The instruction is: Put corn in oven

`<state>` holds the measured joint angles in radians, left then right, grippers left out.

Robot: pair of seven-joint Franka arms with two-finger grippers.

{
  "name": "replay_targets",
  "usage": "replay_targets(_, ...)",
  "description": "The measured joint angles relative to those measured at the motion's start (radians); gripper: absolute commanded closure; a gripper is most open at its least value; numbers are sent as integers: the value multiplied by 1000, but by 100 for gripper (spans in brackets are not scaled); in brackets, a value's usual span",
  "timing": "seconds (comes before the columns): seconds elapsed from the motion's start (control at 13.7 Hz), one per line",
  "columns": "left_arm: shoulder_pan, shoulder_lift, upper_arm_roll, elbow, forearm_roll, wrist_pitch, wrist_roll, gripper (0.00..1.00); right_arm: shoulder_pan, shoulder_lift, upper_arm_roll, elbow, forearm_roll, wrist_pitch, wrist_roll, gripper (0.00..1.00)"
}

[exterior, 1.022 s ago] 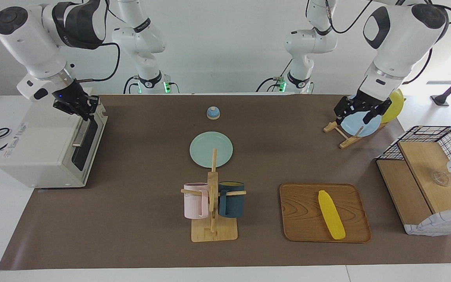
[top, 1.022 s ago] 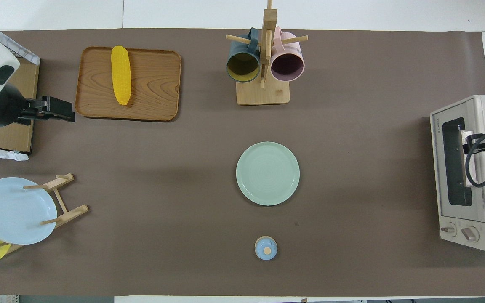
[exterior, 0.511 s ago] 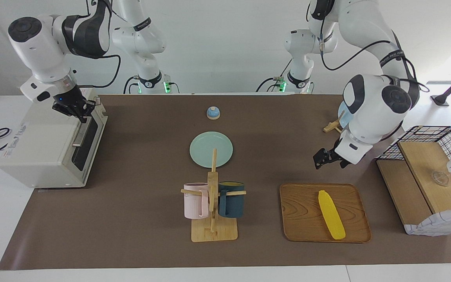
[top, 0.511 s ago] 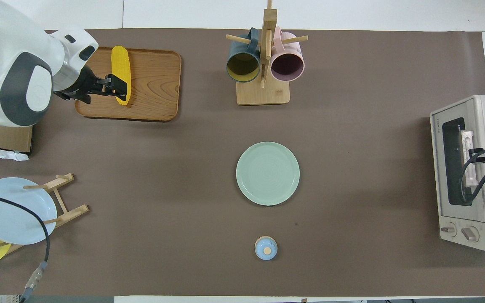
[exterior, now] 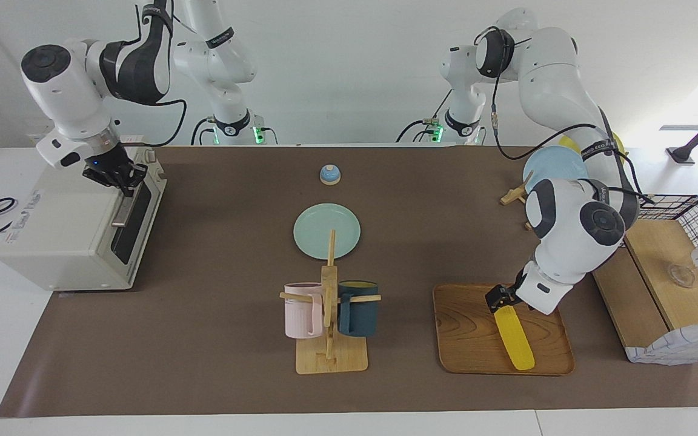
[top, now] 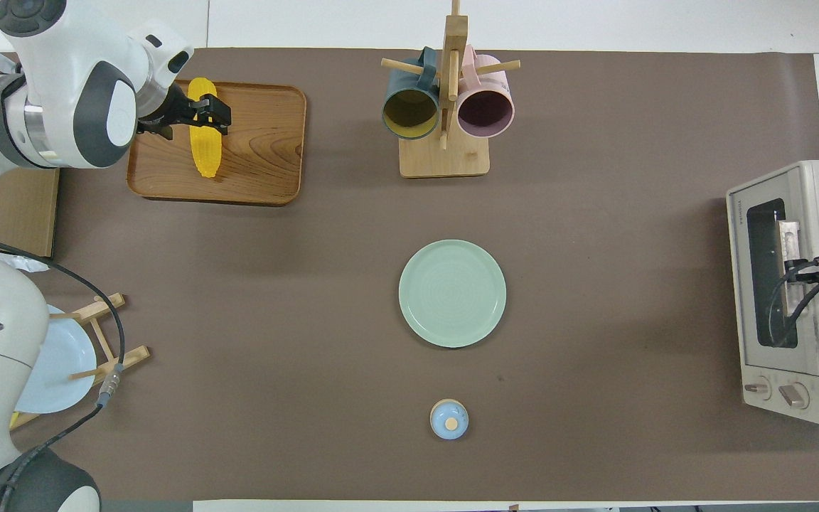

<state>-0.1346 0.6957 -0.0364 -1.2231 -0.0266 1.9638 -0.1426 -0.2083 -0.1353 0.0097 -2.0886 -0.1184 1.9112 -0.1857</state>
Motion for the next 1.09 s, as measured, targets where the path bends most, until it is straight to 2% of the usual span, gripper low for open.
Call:
replay_targets(0.44,-1,42,5,2,77,107,0,0,-7,-1,0,-19,0,12,0,100)
replay_targets(0.95,2,96,6,2,81,208,9,0,21,-1,8,-28,0,12,72,100)
replay_targets(1.02,2,99,6,1,81,216,11,6,39,0,9,-32,1,12,95,100)
replay_targets(1.09,2,102,6,1,79,228,12,24,56,3,10,-36,1,12,116,100)
